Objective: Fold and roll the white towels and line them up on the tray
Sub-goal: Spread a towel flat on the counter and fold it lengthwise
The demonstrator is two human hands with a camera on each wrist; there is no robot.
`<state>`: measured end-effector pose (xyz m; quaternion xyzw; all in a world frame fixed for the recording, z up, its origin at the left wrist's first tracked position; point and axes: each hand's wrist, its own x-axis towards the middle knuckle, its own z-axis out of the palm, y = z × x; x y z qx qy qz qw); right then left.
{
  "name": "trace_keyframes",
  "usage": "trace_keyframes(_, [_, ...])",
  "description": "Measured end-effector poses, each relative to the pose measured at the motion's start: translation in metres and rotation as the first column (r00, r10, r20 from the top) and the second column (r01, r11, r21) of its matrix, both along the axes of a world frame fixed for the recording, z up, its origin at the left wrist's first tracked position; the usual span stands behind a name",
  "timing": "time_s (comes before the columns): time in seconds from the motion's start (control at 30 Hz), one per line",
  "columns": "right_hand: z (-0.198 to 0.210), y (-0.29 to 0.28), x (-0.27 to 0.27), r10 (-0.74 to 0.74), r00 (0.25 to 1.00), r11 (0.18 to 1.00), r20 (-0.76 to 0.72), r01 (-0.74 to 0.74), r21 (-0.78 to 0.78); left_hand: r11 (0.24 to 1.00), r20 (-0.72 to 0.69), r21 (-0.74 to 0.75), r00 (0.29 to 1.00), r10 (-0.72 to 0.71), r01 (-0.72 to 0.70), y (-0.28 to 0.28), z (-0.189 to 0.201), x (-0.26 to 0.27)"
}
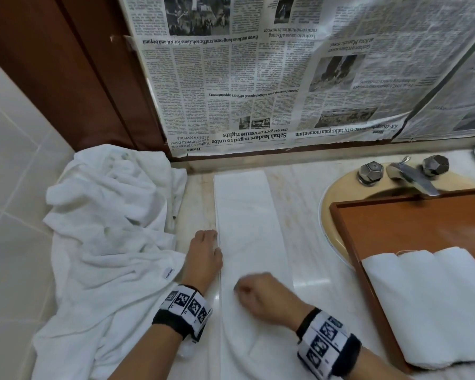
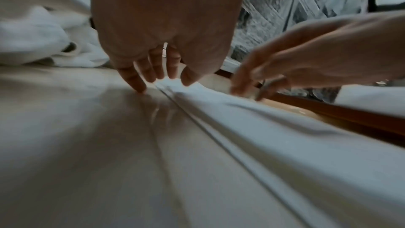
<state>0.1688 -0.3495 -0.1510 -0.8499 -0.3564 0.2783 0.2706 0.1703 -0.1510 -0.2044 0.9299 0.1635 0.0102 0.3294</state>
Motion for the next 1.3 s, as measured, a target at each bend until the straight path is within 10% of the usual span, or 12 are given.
trace_keyframes(0.1, [-0.032,0.003,0.050,-0.132,0.938,0.989,0.322,0.146,-0.019,0.991,0.067,0.104,0.994,-0.089,0.082,-0.018,-0.006,0.006])
trace_keyframes(0.33, [-0.058,0.015,0.099,-0.002,0.945,0.947,0.327,0.107,-0.303,0.934,-0.270,0.313,0.959,-0.089,0.175,-0.033,-0.018,0.035])
trace_keyframes(0.47, [-0.062,-0.014,0.123,-0.170,0.935,0.909,0.312,0.271,-0.318,0.953,-0.321,0.295,0.947,0.025,0.074,-0.004,-0.020,0.021])
trace_keyframes(1.3, [-0.062,0.022,0.162,-0.106,0.937,0.919,0.332,0.220,-0.326,0.969,-0.297,0.245,0.954,0.050,0.026,-0.024,-0.009,0.094])
